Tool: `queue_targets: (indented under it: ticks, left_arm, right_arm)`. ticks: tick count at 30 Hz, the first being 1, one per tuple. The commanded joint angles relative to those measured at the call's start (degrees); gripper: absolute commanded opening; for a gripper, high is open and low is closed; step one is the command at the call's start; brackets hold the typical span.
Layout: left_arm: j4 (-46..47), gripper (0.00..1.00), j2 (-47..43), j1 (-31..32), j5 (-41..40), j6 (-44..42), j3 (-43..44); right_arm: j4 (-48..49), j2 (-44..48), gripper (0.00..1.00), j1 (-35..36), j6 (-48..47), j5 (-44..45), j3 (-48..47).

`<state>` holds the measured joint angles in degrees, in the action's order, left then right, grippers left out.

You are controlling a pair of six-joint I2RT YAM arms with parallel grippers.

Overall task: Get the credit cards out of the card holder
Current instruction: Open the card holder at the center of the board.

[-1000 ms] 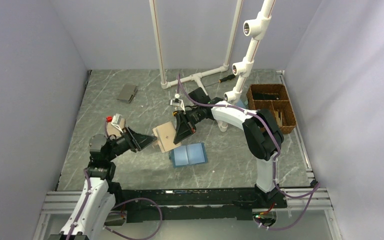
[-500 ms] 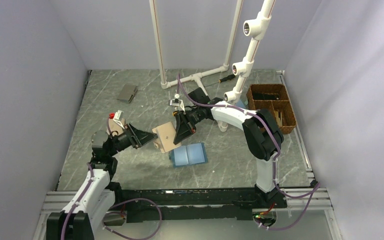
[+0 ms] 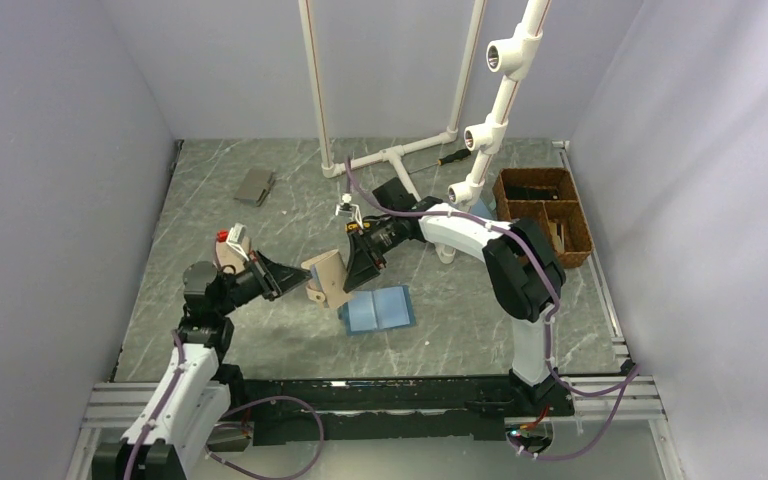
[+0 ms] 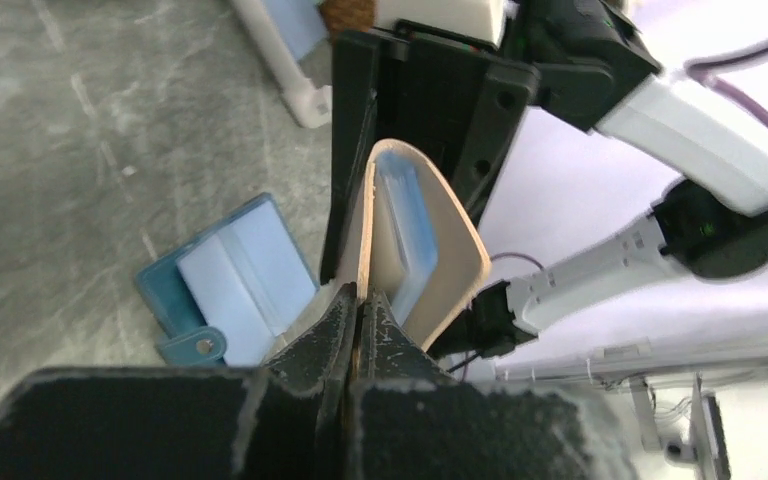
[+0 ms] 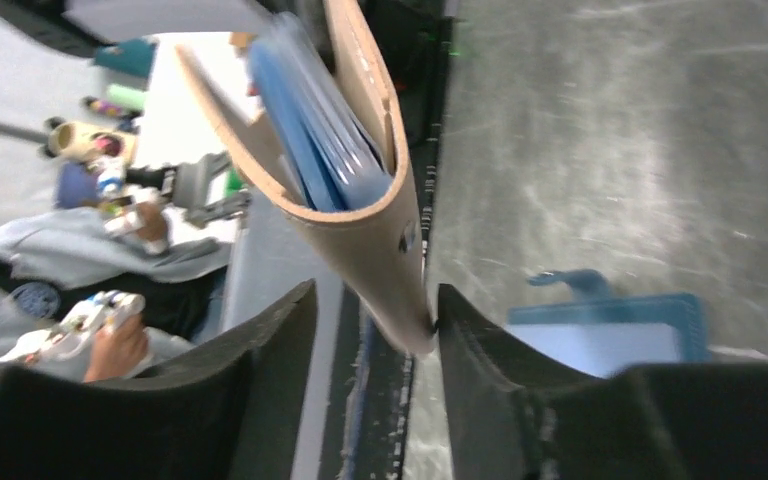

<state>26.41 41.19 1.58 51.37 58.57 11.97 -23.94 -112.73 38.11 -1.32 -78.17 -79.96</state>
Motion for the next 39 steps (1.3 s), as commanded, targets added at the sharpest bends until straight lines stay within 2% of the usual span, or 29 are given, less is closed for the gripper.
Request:
queue_targets:
  ticks: [1,4,7,12,16,20,25,28,30,34,39]
  left_arm:
    - [-21.61,0.0,-3.71,-0.18,-11.21,-7.45,5.78]
    - [-33.57,0.0,-3.78,-0.35,-19.9,-9.41,9.89]
    - [-39.85,0.0,-0.2,-0.46,-24.83,-9.91,14.43]
    - [-43.36,0.0,17.56,-0.42,-21.13,-10.55,22.82]
    - [-40.88,0.0,26.72,-0.4,-15.98,-10.52,26.48]
    - [-37.55,0.0,28.92,-0.39,-13.59,-10.99,27.16]
    - [-30.51,0.0,30.35,-0.45,-8.22,-9.79,25.85]
    - [-32.84,0.0,32.63,-0.66,-11.14,-11.2,26.75]
    - [-38.16,0.0,34.53,-1.33,-17.48,-12.54,27.69]
    - [-42.51,0.0,38.62,-5.86,-24.66,-11.37,26.34]
    - [-44.81,0.0,43.73,-7.88,-24.16,-12.13,26.18]
  right_arm:
    - [-2.3,-0.88,0.55,0.04,-1.07,13.75,-2.47]
    - [-2.95,-0.94,0.61,0.04,-0.88,19.37,-2.84]
    - [-3.59,-0.71,0.64,0.04,-0.94,23.11,-3.22]
    - [-4.34,-0.27,0.65,0.03,-1.86,25.09,-3.62]
    - [-5.18,0.3,0.65,0.04,-3.31,24.44,-3.92]
    - [-5.88,0.38,0.63,0.04,-4.35,23.94,-4.15]
    - [-6.15,-0.36,0.54,0.04,-4.04,24.99,-4.67]
    - [-4.59,-0.03,0.53,0.04,-2.46,27.87,-4.08]
    - [-2.76,0.32,0.54,0.04,-0.88,30.15,-3.17]
    - [1.98,-0.26,0.58,0.1,6.24,37.43,-1.42]
    - [6.38,-2.88,0.59,1.82,12.76,42.66,-2.63]
